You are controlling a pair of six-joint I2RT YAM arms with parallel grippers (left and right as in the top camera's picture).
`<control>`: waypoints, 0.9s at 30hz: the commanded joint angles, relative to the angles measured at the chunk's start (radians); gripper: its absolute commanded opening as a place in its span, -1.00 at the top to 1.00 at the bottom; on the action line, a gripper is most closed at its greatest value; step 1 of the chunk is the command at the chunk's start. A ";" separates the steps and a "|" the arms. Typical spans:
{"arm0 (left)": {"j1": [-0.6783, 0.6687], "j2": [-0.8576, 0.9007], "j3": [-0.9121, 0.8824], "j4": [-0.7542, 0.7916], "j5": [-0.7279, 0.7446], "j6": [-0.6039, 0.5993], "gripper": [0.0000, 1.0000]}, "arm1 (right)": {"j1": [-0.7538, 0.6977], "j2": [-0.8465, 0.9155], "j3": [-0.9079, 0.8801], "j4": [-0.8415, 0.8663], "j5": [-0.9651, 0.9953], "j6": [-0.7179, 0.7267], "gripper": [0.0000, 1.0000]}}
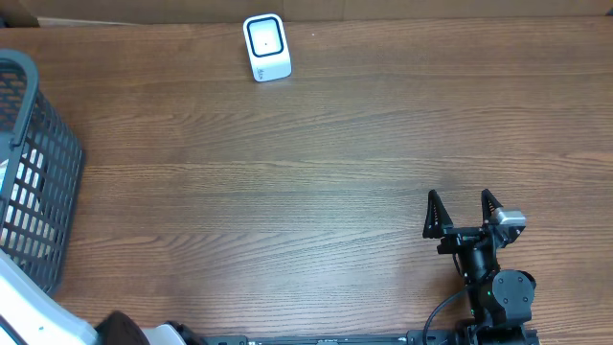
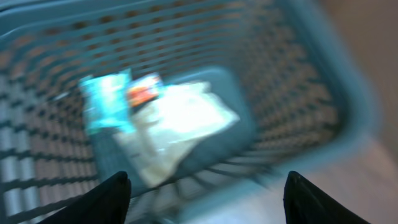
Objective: Scan the item barcode
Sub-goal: 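Reach into the basket and grasp the teal wrapped packet with left gripper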
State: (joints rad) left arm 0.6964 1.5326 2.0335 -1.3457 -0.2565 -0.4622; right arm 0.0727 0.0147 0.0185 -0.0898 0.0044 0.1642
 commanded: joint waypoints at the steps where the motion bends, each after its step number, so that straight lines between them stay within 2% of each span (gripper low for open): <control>1: 0.047 0.053 -0.035 -0.005 -0.117 -0.063 -0.36 | -0.001 -0.012 -0.011 0.006 0.005 0.003 -1.00; 5: 0.092 0.122 -0.084 0.021 -0.114 -0.012 -0.43 | -0.001 -0.012 -0.011 0.006 0.005 0.002 -1.00; 12: 0.169 0.245 -0.125 0.024 -0.109 0.064 -0.40 | -0.001 -0.012 -0.011 0.007 0.005 0.002 -1.00; 20: 0.254 0.297 -0.185 0.157 0.019 0.275 -0.41 | -0.001 -0.012 -0.011 0.007 0.005 0.002 -1.00; 27: 0.311 0.338 -0.186 0.230 0.021 0.328 -0.57 | -0.001 -0.012 -0.011 0.007 0.005 0.002 -1.00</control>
State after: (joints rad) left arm 0.9867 1.8370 1.8519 -1.1179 -0.2569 -0.1894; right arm 0.0727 0.0147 0.0185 -0.0898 0.0044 0.1642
